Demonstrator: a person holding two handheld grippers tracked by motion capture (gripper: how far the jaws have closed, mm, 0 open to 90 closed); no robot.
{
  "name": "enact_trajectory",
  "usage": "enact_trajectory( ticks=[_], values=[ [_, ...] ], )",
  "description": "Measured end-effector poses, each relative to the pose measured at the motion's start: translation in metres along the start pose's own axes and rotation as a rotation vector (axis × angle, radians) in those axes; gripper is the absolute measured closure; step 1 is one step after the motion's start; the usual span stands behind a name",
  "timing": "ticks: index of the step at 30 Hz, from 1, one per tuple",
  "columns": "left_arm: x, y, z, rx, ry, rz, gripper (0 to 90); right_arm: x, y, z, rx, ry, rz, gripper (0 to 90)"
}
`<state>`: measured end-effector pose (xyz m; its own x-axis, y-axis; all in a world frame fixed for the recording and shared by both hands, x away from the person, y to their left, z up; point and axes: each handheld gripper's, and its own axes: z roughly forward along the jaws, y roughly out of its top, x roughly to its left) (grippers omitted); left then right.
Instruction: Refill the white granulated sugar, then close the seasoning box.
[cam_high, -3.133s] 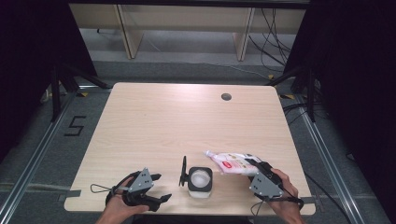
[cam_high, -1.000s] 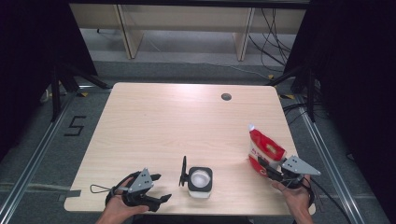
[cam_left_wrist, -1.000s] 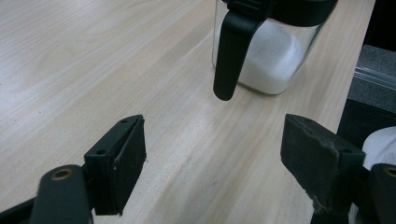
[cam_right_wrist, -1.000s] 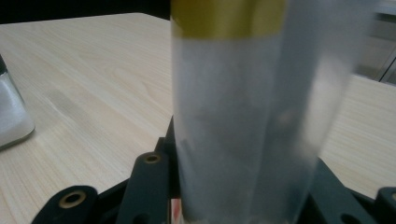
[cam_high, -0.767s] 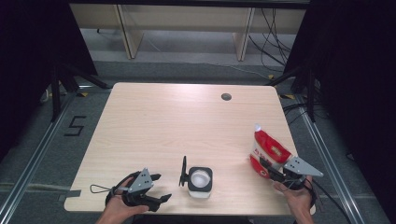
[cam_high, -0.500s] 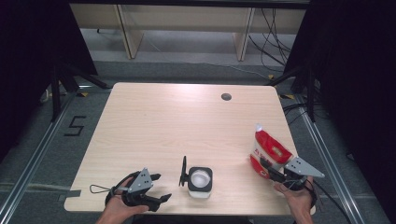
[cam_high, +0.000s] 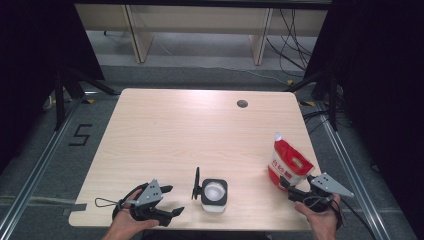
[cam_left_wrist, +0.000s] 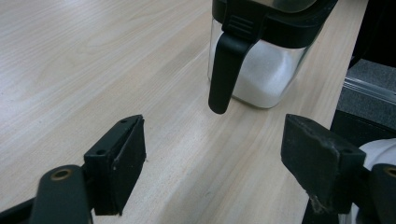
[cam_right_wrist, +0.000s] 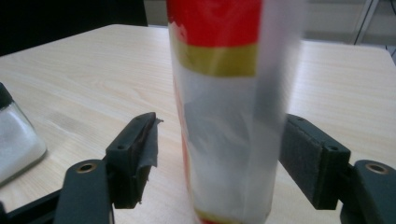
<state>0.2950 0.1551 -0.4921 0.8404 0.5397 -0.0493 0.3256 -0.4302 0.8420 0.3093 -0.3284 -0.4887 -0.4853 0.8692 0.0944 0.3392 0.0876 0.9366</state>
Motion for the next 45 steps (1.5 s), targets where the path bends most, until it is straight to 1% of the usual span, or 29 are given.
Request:
enact_trajectory(
  ticks=[1, 2, 3, 5, 6, 7, 9, 10, 11, 12, 14, 15, 16, 19, 20, 21, 22, 24, 25, 27, 28, 29, 30, 31, 33, 40, 41, 43, 45],
  values=[
    [-0.001, 0.000, 0.000, 0.002, 0.002, -0.016, 21.6, 0.002, 0.000, -0.003, 0.020, -0.018, 0.018, 30.3],
    [0.000, 0.001, -0.001, 0.006, 0.010, -0.002, 21.6, 0.000, 0.000, -0.004, 0.006, 0.000, 0.000, 29.6],
    [-0.001, 0.001, -0.001, -0.003, 0.002, -0.018, 21.6, -0.002, -0.001, -0.006, -0.001, -0.022, -0.036, 29.1],
    [0.001, 0.003, -0.002, 0.001, -0.003, 0.017, 21.6, 0.001, -0.002, -0.010, 0.016, -0.017, -0.002, 28.3],
    [0.000, 0.003, -0.003, 0.005, 0.011, -0.002, 21.6, 0.001, -0.002, -0.012, 0.022, -0.026, -0.007, 28.2],
    [0.000, 0.004, -0.003, -0.005, -0.001, 0.007, 21.6, 0.002, -0.003, -0.014, 0.015, -0.039, -0.024, 28.2],
    [0.000, 0.005, -0.005, -0.005, 0.007, -0.007, 21.6, 0.004, -0.004, -0.019, 0.041, -0.032, 0.004, 28.1],
    [0.000, 0.006, -0.005, -0.011, 0.015, -0.012, 21.6, 0.005, -0.004, -0.021, 0.031, -0.055, -0.007, 27.9],
    [0.000, 0.007, -0.006, -0.013, 0.012, -0.008, 21.6, 0.006, -0.003, -0.025, 0.035, -0.048, 0.001, 27.5],
    [-0.001, 0.008, -0.007, -0.015, 0.014, -0.015, 21.6, 0.006, -0.003, -0.027, 0.027, -0.073, -0.025, 27.0],
    [0.000, 0.011, -0.008, -0.016, 0.019, 0.002, 21.6, 0.008, -0.004, -0.032, 0.036, -0.081, -0.034, 26.2],
    [-0.001, 0.011, -0.007, -0.023, 0.018, -0.015, 21.6, 0.009, -0.004, -0.034, 0.030, -0.089, -0.035, 25.9],
    [-0.001, 0.012, -0.007, -0.028, 0.015, -0.001, 21.6, 0.010, -0.005, -0.037, 0.040, -0.097, -0.039, 25.6],
    [-0.003, 0.015, -0.006, -0.023, 0.013, -0.012, 21.6, 0.011, -0.008, -0.041, 0.040, -0.103, -0.025, 25.3],
    [-0.003, 0.017, -0.006, -0.027, 0.009, -0.003, 21.6, 0.012, -0.009, -0.042, 0.038, -0.101, -0.011, 25.3],
    [-0.002, 0.018, -0.006, -0.030, 0.007, 0.005, 21.6, 0.015, -0.010, -0.045, 0.054, -0.094, 0.035, 25.3],
    [-0.003, 0.019, -0.006, -0.040, 0.002, -0.011, 21.6, 0.014, -0.010, -0.046, 0.050, -0.083, 0.012, 25.3],
    [-0.003, 0.022, -0.007, -0.047, 0.004, -0.007, 21.6, 0.019, -0.011, -0.050, 0.063, -0.097, 0.051, 25.2],
    [-0.002, 0.024, -0.008, -0.046, 0.006, -0.002, 21.7, 0.017, -0.011, -0.050, 0.053, -0.084, 0.034, 25.0],
    [-0.002, 0.025, -0.008, -0.053, 0.013, -0.015, 22.2, 0.015, -0.013, -0.052, 0.049, -0.103, 0.001, 25.0],
    [-0.001, 0.027, -0.009, -0.059, 0.013, -0.007, 22.3, 0.019, -0.013, -0.054, 0.054, -0.101, 0.052, 25.0],
    [-0.002, 0.027, -0.010, -0.056, 0.029, -0.027, 22.4, 0.016, -0.013, -0.056, 0.062, -0.100, -0.001, 24.9],
    [0.000, 0.028, -0.010, -0.062, 0.027, -0.015, 22.5, 0.015, -0.013, -0.056, 0.053, -0.108, -0.025, 24.8],
    [-0.001, 0.029, -0.010, -0.078, 0.030, -0.046, 22.6, 0.017, -0.014, -0.055, 0.042, -0.108, -0.024, 24.6],
    [0.000, 0.032, -0.012, -0.078, 0.033, -0.025, 22.8, 0.019, -0.014, -0.055, 0.050, -0.110, -0.031, 24.4],
    [0.000, 0.038, -0.012, -0.082, 0.044, -0.038, 25.8, 0.025, -0.016, -0.051, 0.079, -0.095, -0.047, 23.8],
    [0.001, 0.040, -0.012, -0.086, 0.040, -0.016, 26.3, 0.025, -0.016, -0.051, 0.083, -0.093, -0.050, 23.8],
    [-0.001, 0.044, -0.010, -0.095, 0.035, -0.046, 28.5, 0.025, -0.016, -0.051, 0.080, -0.092, -0.049, 23.8],
    [-0.003, 0.048, -0.009, -0.092, 0.036, -0.034, 31.6, 0.024, -0.016, -0.051, 0.086, -0.092, -0.051, 23.8]
  ],
)
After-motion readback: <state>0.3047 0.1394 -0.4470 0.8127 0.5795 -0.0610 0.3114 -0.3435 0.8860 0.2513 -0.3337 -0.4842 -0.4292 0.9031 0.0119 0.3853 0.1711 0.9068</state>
